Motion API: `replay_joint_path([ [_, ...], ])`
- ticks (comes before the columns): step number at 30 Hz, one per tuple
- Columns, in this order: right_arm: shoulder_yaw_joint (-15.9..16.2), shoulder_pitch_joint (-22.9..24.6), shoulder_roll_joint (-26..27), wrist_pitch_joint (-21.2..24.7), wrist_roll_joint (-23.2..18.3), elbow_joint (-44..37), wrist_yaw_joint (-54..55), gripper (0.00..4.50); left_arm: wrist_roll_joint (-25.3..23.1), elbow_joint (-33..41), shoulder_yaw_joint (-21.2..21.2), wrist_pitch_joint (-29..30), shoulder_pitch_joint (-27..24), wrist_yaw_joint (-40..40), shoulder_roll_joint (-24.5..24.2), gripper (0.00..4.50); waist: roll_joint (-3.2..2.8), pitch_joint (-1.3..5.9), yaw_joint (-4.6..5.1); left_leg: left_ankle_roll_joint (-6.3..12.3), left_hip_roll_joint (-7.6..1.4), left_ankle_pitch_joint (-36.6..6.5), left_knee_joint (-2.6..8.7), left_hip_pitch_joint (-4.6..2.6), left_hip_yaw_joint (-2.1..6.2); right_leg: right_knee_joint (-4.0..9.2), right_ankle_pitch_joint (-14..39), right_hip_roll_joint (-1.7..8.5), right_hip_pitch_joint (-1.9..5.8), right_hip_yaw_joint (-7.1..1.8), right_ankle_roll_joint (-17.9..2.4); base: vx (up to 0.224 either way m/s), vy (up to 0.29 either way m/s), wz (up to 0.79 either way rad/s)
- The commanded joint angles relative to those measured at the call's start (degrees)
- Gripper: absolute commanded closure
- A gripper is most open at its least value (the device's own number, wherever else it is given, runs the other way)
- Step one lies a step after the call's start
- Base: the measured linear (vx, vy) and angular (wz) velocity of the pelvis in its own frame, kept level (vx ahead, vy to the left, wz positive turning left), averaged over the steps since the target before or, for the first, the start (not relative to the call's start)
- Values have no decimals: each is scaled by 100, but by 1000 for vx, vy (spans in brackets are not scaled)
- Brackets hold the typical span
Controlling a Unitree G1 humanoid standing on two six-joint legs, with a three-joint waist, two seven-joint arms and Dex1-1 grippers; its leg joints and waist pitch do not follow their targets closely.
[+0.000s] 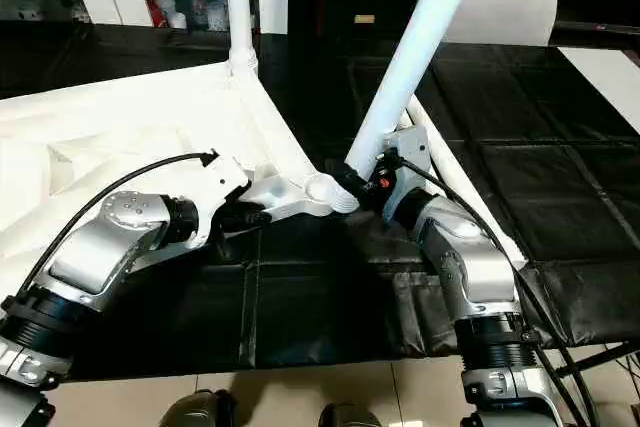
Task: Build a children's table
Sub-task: Insert table leg to table base
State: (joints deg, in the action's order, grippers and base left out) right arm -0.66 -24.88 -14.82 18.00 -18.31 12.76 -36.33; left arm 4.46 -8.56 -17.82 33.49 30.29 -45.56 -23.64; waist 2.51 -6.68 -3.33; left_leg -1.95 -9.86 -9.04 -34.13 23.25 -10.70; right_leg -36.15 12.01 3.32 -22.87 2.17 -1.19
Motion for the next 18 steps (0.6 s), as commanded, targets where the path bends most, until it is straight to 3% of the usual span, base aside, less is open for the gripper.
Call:
replay_joint_path([
  [1,-14,-31,-37,-19,-36,-111,-42,259,23,-66,-119,8,-1,-110,-3,440,-30,490,0,309,-321,-536,363,-190,109,377,186,464,262,-261,-1308,0,0,0],
  [14,66,-48,-41,-23,-11,-67,-199,259,-401,-370,-673,-517,33,-774,-374,450,-29,493,9,284,-321,-551,369,-194,109,378,227,472,264,-267,-1283,0,0,0],
  [16,191,-86,-66,1,-54,-89,-468,259,-419,-400,-757,-1523,-42,-1364,-669,450,-24,499,4,314,-314,-541,363,-185,116,385,223,473,272,-262,-1268,0,0,0],
  [18,221,-88,-73,10,-68,-98,-537,259,-408,-399,-771,-1782,-67,-1514,-730,450,-29,495,13,289,-328,-612,375,-200,113,393,311,476,259,-264,-1238,0,0,0],
])
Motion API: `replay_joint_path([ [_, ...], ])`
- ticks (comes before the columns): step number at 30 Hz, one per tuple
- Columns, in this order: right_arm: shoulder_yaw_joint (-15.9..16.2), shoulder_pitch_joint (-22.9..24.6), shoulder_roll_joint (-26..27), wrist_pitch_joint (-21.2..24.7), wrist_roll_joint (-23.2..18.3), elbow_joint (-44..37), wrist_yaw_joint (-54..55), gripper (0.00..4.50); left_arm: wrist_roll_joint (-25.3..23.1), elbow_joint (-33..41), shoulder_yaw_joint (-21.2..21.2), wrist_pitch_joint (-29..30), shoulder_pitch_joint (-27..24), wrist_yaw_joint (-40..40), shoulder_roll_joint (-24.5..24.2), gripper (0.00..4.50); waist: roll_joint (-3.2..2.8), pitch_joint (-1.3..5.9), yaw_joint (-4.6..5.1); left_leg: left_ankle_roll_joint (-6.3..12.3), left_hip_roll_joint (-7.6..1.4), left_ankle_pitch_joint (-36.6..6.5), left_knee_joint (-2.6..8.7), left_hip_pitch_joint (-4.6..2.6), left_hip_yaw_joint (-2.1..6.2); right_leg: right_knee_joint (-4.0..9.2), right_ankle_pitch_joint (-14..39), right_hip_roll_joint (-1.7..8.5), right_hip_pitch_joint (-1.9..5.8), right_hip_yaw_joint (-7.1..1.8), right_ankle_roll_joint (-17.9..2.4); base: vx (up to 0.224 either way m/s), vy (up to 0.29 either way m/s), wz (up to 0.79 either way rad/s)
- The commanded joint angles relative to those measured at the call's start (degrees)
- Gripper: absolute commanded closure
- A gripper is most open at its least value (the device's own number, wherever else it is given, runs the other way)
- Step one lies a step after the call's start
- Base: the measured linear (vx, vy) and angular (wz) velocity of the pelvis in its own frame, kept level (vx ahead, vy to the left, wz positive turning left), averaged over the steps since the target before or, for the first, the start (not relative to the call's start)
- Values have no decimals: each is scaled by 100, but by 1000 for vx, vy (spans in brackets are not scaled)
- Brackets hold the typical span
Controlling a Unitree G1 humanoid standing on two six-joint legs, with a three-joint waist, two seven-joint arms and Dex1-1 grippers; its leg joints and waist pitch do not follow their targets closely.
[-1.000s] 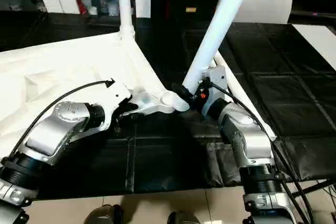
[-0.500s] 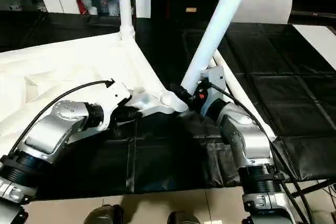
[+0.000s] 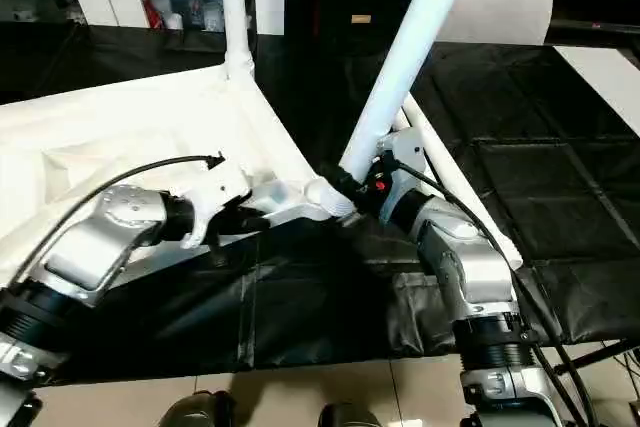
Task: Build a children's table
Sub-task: Insert table leg to table base
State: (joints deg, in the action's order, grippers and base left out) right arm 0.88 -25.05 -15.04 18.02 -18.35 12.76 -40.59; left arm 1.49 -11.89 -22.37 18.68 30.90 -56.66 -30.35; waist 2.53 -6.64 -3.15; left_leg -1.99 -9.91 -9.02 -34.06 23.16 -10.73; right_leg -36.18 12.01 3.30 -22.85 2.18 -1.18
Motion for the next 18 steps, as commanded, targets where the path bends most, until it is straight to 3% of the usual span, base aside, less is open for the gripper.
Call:
replay_joint_path([
  [1,108,-62,-59,5,-68,-100,-188,259,-102,-72,-314,-334,-138,-460,-99,450,-29,488,0,272,-324,-646,370,-191,109,392,349,477,255,-266,-1237,0,0,0],
  [2,203,-37,-75,-4,-67,-92,-347,259,-102,-109,-301,-388,-147,-520,-165,450,-47,497,-18,246,-339,-698,371,-222,106,388,394,477,238,-263,-1259,0,0,0],
  [8,393,-2,-63,-59,-18,64,-612,259,-102,-262,-235,-552,-131,-560,-263,450,-24,498,-24,65,-349,-921,403,-230,117,390,612,491,230,-262,-1239,0,0,0],
  [9,463,4,-46,-66,20,131,-697,259,-102,-377,-200,-688,-128,-583,-266,450,3,501,-18,77,-342,-905,399,-218,114,394,596,495,239,-267,-1230,0,0,0],
  [13,534,-7,-7,-147,96,243,-758,259,-42,-526,-102,-886,-138,-692,-213,450,5,514,-16,106,-340,-832,392,-216,110,384,487,496,235,-268,-1243,0,0,0],
  [18,593,-147,90,-462,262,649,-707,259,45,-606,-76,-1041,-116,-868,-179,450,21,511,5,15,-349,-1023,408,-230,116,398,653,499,219,-269,-1246,0,0,0],
])
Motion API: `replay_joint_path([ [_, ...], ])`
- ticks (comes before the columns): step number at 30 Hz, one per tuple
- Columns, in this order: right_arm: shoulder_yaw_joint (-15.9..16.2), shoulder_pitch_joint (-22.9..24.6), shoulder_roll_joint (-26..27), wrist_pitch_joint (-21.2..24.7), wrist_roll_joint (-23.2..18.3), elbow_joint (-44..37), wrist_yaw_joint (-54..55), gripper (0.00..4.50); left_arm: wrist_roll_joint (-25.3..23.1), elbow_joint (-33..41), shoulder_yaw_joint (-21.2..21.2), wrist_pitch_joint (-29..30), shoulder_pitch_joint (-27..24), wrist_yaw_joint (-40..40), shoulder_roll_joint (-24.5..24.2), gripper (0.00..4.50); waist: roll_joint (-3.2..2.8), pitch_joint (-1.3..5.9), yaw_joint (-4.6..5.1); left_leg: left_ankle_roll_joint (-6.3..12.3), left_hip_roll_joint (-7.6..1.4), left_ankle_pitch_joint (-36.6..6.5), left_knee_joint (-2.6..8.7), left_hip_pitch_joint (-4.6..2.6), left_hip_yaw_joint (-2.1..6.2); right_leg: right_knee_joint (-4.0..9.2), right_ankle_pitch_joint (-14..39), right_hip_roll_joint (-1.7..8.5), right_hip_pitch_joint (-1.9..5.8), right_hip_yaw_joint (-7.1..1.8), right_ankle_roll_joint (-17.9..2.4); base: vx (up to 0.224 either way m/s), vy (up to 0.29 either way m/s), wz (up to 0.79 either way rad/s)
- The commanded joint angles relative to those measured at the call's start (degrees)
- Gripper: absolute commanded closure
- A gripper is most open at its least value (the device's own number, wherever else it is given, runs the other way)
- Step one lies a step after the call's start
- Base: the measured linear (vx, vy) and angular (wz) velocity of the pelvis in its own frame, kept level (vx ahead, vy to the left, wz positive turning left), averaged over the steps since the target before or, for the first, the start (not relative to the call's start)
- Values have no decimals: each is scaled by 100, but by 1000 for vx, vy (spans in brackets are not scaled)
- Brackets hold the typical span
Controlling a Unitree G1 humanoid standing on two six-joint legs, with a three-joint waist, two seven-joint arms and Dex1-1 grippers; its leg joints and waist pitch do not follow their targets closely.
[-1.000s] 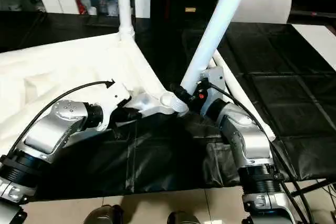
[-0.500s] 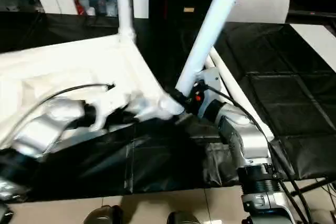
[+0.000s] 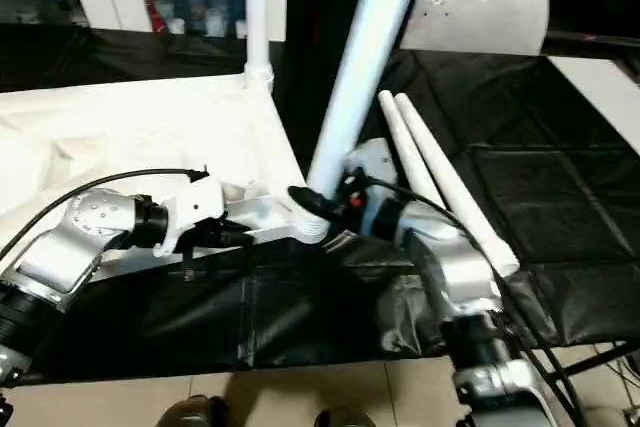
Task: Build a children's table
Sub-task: Insert table leg to table base
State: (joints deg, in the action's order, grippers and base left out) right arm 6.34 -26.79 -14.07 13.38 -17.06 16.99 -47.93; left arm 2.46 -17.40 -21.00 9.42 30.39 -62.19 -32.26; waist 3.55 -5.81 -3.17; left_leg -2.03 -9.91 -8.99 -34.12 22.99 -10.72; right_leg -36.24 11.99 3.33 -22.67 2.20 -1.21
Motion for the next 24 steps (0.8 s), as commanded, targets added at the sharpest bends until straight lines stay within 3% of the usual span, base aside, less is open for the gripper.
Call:
replay_joint_path([
  [1,36,-18,22,-54,161,316,66,259,-36,-59,-209,-133,-58,-344,17,450,-87,428,6,14,-350,-1042,411,-219,116,407,671,501,193,-273,-1250,0,0,0],
  [8,83,-156,24,-165,307,646,101,259,-12,-159,-155,-228,-15,-450,26,450,-65,417,4,66,-341,-939,413,-213,107,396,536,484,202,-274,-1240,0,0,0],
  [12,155,-139,-45,-160,363,686,25,259,-27,-199,-137,-251,-2,-447,25,450,-70,403,11,16,-350,-1109,427,-220,114,421,781,487,194,-276,-1208,0,0,0],
  [24,165,148,-224,12,226,460,-302,259,-97,-425,-64,-384,77,-389,73,450,-106,398,-18,-4,-356,-1221,439,-228,119,439,813,491,180,-282,-1218,0,0,0],
])
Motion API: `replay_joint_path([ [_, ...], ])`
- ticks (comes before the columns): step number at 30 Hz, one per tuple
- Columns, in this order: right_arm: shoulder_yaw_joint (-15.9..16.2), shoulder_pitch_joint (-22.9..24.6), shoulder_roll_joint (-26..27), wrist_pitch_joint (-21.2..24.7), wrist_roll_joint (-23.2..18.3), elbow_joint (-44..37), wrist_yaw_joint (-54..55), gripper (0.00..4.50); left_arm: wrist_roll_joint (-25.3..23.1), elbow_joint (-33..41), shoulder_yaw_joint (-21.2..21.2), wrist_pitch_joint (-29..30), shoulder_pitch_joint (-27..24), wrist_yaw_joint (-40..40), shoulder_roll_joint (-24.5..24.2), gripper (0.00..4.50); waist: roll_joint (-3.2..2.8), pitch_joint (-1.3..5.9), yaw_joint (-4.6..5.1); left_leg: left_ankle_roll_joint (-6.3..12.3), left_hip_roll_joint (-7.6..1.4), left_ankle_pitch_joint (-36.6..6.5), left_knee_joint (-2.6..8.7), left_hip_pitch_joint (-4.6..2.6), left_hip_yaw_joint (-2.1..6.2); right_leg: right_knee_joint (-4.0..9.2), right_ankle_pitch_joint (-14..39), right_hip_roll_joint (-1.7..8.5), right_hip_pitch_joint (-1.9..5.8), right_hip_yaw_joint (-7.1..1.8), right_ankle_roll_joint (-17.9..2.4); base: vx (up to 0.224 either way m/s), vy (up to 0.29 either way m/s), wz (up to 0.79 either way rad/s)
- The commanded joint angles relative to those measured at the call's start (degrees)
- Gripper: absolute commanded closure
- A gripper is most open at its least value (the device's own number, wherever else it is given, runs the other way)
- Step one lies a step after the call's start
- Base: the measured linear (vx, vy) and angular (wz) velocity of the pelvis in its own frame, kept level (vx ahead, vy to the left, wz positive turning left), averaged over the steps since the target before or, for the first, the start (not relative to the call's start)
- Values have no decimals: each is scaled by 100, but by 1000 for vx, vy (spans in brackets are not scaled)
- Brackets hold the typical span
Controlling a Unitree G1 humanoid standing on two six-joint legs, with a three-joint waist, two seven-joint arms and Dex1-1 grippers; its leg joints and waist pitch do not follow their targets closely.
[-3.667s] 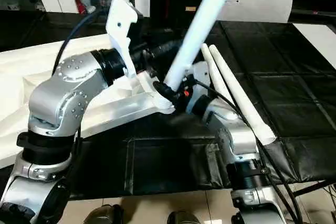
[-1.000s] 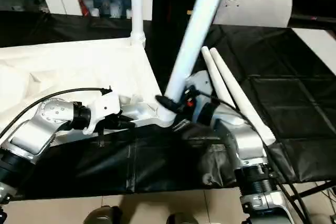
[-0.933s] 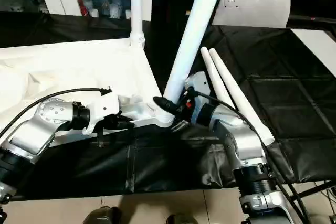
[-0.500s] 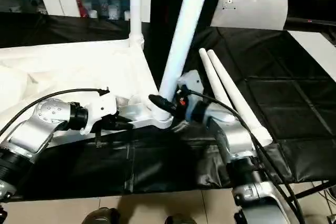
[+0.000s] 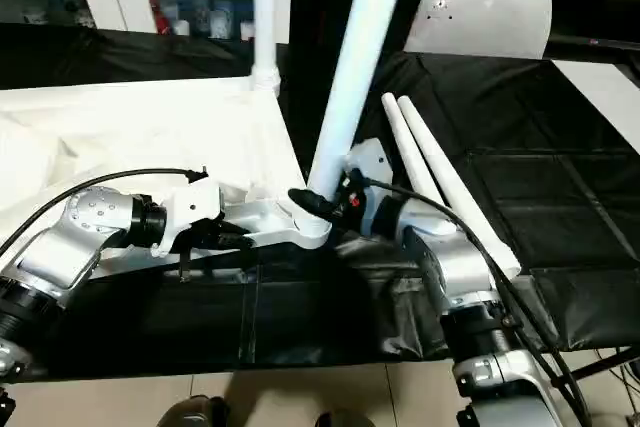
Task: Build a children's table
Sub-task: Insert table leg to table base
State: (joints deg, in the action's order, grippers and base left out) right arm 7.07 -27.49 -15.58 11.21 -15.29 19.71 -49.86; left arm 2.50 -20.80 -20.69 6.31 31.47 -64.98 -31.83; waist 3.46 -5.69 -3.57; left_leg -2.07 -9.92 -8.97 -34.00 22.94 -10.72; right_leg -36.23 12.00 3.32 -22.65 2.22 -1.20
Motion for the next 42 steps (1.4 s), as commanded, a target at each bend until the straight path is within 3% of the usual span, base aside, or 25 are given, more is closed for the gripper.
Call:
replay_joint_path([
  [1,61,213,-32,230,17,237,-89,259,-88,-81,-92,-94,-34,-109,50,450,-106,385,16,-4,-356,-1228,428,-223,123,437,804,497,181,-284,-1223,0,0,0],
  [17,-319,-32,388,290,-282,1222,23,259,-77,2,-124,-179,-28,-239,94,450,-157,320,34,-281,-372,-2112,514,-289,178,554,1859,541,129,-304,-1127,0,0,0],
  [20,-595,204,393,213,-450,1240,35,259,-60,-34,8,-176,-28,-81,146,450,-214,324,16,-321,-381,-2177,523,-301,190,561,1858,543,116,-303,-1114,0,0,0],
  [22,-648,257,396,171,-478,1219,61,259,-52,-34,31,-174,-31,-50,156,450,-190,331,9,-298,-385,-2120,533,-294,184,547,1654,531,128,-299,-1160,0,0,0],
  [24,-740,337,411,122,-539,1192,111,259,-51,-26,78,-167,-43,33,177,450,-218,326,4,-298,-383,-2145,539,-294,178,549,1585,521,122,-295,-1175,0,0,0],
  [25,-831,423,433,56,-593,1148,163,259,-31,-11,113,-138,-54,72,197,450,-254,329,-9,-301,-381,-2156,544,-292,189,542,1592,529,133,-294,-1184,0,0,0],
  [28,-1019,761,504,-319,-648,874,347,259,-20,22,178,-62,-90,207,244,450,-239,326,-23,-257,-383,-2141,552,-283,182,559,1583,540,136,-297,-1175,0,0,0],
  [30,-1077,946,558,-511,-621,690,451,259,-55,-5,206,-61,-96,276,263,450,-293,321,-56,-207,-381,-2107,558,-277,183,573,1667,544,134,-304,-1126,0,0,0],
  [32,-1075,1071,578,-658,-570,578,499,259,-69,-21,209,-63,-97,288,266,450,-277,327,-74,-171,-384,-2035,565,-277,175,592,1703,546,136,-304,-1083,0,0,0],
  [33,-1007,1232,570,-828,-472,465,506,259,-86,-36,205,-62,-100,306,265,450,-300,333,-87,-154,-379,-1989,564,-277,172,592,1686,545,139,-304,-1081,0,0,0],
  [35,-937,1393,563,-965,-389,358,503,259,-104,-61,199,-69,-98,321,266,450,-331,343,-118,-91,-384,-1806,562,-272,163,594,1514,549,146,-310,-1077,0,0,0],
  [36,-924,1420,561,-987,-375,340,502,259,-107,-66,198,-70,-97,324,267,450,-319,356,-120,-36,-380,-1635,568,-258,157,567,1233,521,163,-291,-1100,0,0,0],
  [37,-796,1515,499,-1150,-187,297,489,259,-120,-82,195,-76,-94,332,269,450,-342,355,-126,-28,-379,-1603,565,-242,157,565,1180,528,167,-290,-1107,0,0,0],
  [42,-70,1756,91,-1628,601,77,324,259,-174,-106,182,-101,-104,360,262,450,-330,331,-115,-82,-381,-1849,589,-267,160,611,1565,531,161,-299,-1008,0,0,0],
])
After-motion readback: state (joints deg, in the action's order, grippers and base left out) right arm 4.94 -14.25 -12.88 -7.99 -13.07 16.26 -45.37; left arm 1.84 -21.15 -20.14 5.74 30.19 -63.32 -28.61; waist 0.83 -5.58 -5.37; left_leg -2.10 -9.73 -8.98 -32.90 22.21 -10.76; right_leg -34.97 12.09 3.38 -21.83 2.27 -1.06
